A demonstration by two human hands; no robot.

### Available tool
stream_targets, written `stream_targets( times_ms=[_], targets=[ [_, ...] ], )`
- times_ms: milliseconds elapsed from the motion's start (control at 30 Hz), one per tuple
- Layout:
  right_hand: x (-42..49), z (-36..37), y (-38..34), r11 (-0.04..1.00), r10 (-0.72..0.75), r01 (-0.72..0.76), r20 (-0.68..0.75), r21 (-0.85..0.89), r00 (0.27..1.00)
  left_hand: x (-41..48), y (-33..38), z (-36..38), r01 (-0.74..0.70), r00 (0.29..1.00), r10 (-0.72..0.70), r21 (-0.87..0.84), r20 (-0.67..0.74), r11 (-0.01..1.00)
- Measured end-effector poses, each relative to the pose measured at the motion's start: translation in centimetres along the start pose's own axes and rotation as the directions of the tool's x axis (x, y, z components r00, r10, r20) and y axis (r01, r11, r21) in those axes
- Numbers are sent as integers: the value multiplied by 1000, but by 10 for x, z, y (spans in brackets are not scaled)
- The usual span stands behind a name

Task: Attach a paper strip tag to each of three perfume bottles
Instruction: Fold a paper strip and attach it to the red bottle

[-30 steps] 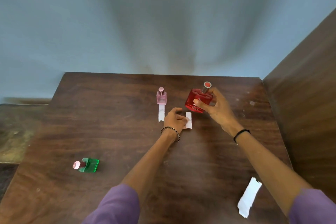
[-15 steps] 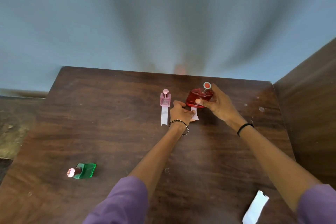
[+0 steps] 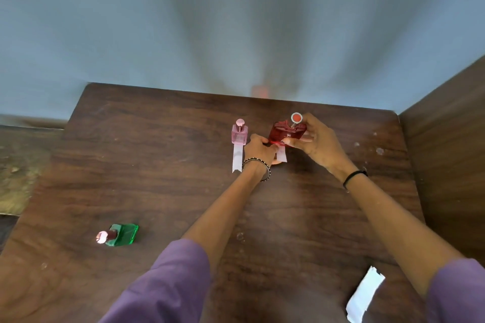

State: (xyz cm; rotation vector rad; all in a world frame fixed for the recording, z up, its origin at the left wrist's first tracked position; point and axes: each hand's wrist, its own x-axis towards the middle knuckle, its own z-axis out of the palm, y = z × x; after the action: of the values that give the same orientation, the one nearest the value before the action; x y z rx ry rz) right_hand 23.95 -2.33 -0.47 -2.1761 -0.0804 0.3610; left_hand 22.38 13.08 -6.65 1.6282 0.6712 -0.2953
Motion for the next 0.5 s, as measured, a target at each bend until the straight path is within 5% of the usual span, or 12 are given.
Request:
stream_targets(
  times_ms=[500],
  targets=[
    [-78, 18, 38, 975, 221, -221, -180, 21, 959, -76, -31, -3, 8, 1000, -8, -14, 2, 1000]
  ],
)
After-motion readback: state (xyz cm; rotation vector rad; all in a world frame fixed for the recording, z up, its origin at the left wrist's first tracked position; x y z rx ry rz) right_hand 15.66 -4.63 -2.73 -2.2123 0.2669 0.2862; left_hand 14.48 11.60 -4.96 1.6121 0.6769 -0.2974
